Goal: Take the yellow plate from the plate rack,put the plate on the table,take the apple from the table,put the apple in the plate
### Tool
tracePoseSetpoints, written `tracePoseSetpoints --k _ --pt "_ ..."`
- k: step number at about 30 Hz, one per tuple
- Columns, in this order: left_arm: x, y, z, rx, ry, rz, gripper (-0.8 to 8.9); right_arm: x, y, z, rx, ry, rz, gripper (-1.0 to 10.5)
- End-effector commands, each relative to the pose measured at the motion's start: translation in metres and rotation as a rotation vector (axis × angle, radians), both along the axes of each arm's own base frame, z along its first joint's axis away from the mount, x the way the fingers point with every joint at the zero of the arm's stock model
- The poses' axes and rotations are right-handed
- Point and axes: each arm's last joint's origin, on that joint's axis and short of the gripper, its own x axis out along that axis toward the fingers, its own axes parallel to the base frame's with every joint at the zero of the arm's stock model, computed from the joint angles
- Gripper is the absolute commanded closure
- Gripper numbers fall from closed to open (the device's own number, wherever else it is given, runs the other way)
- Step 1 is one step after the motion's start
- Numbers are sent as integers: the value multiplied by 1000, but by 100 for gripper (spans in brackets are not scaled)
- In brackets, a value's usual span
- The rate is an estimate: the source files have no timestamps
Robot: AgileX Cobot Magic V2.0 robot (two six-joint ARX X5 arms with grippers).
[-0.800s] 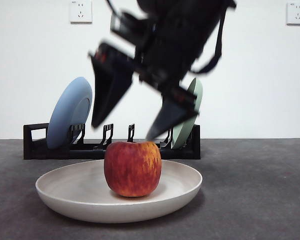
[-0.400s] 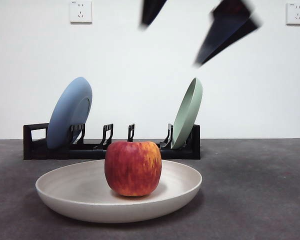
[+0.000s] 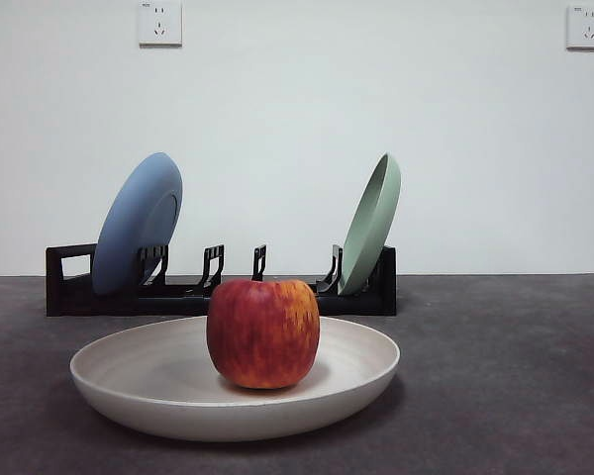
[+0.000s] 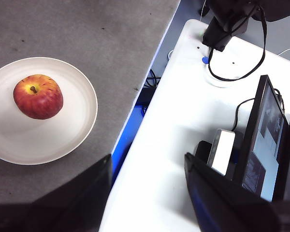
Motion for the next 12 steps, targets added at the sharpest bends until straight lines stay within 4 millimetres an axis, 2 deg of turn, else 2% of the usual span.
tracePoseSetpoints --k 1,3,6,12 --pt "0 0 -1 3 -5 -10 567 -7 -7 2 5 7 -9 898" --pt "0 0 -1 5 -4 -10 599 -12 -12 4 10 3 -9 928" --pt "0 0 -1 10 -2 -10 823 -16 -16 6 27 -13 -9 958" --pt "0 0 -1 13 0 -9 821 -16 -17 7 29 -15 -9 958"
